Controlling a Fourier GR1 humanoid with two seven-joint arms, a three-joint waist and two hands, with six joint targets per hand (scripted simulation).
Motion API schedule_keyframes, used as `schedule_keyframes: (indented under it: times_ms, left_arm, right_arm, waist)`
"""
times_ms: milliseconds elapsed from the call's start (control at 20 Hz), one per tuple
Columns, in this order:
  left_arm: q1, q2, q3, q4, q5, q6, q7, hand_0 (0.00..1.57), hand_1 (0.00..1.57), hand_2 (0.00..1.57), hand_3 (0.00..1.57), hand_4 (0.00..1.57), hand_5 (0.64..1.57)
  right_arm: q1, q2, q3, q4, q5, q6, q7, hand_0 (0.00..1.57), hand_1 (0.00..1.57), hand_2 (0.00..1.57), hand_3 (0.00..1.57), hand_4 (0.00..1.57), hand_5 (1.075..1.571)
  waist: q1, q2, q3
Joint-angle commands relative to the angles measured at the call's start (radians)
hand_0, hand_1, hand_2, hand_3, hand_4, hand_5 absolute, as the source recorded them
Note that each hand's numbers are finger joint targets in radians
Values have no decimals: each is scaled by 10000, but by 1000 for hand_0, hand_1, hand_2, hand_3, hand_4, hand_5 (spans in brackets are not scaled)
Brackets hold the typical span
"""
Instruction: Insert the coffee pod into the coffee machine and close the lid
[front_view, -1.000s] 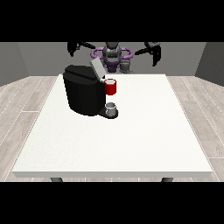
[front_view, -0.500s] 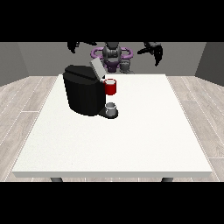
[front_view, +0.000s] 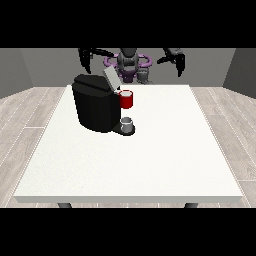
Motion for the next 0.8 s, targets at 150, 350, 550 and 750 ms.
schedule_keyframes:
  times_ms: [150,350,550,750]
  left_arm:
    - [959,218,-311,-1922,490,-404,773,0,0,0,0,371,1571]
    - [1265,131,-492,-2475,543,-207,307,0,0,0,0,356,1571]
    - [1097,430,-229,-3147,1031,-261,1028,0,0,0,0,362,1571]
    - [1156,449,-171,-3229,917,342,1427,0,0,0,0,336,1571]
  right_arm:
    - [-229,138,290,743,261,-226,-93,0,0,0,0,0,1571]
    - [-1139,41,182,1146,121,-165,-495,0,0,0,0,0,1571]
    - [-1356,-33,369,1455,82,301,-724,0,0,0,0,0,1571]
    - [-1675,678,933,1239,352,-164,-437,0,0,0,0,0,1571]
  waist:
    - [230,221,0]
    - [185,1163,-1]
    - [-38,1407,0]
    - [-382,1309,-2]
